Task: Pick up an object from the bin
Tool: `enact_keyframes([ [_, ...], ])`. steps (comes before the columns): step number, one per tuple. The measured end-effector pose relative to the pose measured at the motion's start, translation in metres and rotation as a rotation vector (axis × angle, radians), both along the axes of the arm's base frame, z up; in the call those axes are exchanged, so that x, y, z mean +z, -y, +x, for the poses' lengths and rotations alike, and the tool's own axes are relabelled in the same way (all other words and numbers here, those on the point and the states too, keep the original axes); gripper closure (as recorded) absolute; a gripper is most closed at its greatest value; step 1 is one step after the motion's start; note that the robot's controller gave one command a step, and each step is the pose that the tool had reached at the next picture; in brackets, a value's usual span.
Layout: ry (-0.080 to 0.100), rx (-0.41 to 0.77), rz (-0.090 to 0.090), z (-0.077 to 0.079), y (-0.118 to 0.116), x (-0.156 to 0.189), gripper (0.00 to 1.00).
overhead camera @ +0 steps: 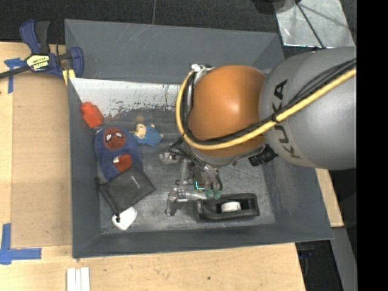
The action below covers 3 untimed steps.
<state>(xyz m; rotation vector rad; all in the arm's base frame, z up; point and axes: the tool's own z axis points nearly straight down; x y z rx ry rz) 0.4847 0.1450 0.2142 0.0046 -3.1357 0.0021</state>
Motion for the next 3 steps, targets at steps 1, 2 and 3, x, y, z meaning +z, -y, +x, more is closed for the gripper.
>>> enact_keyframes([
  [1, 0.011, 0.2, 0.003, 0.039, -0.001, -0.141, 0.0],
  [2, 0.01, 0.768, 0.006, 0.013, -0.057, -0.136, 0.0],
  [3, 0.012, 0.765, 0.006, 0.015, -0.057, -0.134, 1.0],
])
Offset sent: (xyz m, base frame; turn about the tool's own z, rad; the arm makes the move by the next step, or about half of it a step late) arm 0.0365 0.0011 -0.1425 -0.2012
